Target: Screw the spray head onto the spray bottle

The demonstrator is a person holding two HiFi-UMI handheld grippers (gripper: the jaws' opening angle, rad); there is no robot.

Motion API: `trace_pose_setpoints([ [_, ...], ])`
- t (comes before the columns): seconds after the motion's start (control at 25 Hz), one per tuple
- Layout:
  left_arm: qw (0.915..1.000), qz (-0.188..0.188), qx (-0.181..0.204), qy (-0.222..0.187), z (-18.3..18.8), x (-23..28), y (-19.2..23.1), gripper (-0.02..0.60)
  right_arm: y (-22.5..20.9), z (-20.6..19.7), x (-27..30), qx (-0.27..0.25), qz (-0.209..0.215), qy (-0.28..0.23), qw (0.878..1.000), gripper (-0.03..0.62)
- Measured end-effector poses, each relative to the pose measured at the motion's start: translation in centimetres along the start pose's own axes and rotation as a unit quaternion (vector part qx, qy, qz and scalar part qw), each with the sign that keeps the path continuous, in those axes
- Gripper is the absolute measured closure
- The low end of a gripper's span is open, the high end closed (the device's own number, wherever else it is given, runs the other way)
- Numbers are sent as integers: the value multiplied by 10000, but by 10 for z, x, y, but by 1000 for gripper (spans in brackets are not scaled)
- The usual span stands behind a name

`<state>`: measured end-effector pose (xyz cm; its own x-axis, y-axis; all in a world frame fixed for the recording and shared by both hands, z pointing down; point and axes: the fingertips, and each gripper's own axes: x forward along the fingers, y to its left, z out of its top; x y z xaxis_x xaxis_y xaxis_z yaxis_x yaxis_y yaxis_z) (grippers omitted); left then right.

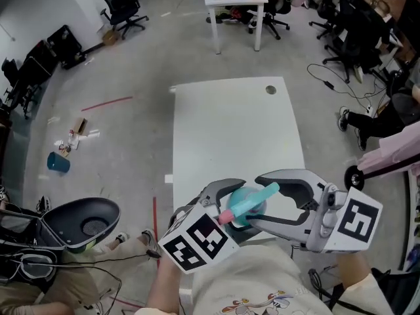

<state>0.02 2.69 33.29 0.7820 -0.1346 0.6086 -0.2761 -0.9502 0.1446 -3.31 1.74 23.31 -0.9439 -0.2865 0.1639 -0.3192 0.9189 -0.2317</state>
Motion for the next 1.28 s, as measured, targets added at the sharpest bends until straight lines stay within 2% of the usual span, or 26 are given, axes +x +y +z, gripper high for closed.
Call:
trace_pose_setpoints([
  [0.12,9934,-1017,513,163,-16,-19,-29,178,23,7,-6,-106,1337,-137,9909,361],
  [0.28,9803,-1640,975,509,-25,-28,-50,178,54,13,-11,-625,2581,76,9641,361],
  [0.44,9689,-2100,1200,531,-14,-22,-68,178,64,15,-13,-914,3008,136,9492,361],
  [0.52,9676,-2171,1203,461,-7,-22,-72,178,69,12,-15,-991,3148,245,9436,362],
  [0.56,9684,-2161,1179,411,-5,-22,-72,178,70,10,-15,-1016,3173,306,9424,366],
  [0.6,9696,-2127,1152,365,-3,-22,-70,178,69,8,-16,-1023,3162,332,9426,430],
  [0.64,9709,-2088,1128,322,-2,-22,-69,178,68,7,-16,-1013,3130,307,9438,445],
  [0.84,9742,-1979,1067,190,1,-21,-65,178,64,10,-16,-868,2981,7,9506,454],
  [1.04,9839,-1563,856,124,2,-18,-56,178,57,14,-13,-724,2606,-176,9626,461],
  [1.12,9893,-1282,696,87,2,-16,-47,178,50,15,-10,-727,2304,-221,9701,461],
  [1.28,9986,-220,400,266,5,-13,-17,178,31,19,-4,-888,1359,-222,9865,462],
])
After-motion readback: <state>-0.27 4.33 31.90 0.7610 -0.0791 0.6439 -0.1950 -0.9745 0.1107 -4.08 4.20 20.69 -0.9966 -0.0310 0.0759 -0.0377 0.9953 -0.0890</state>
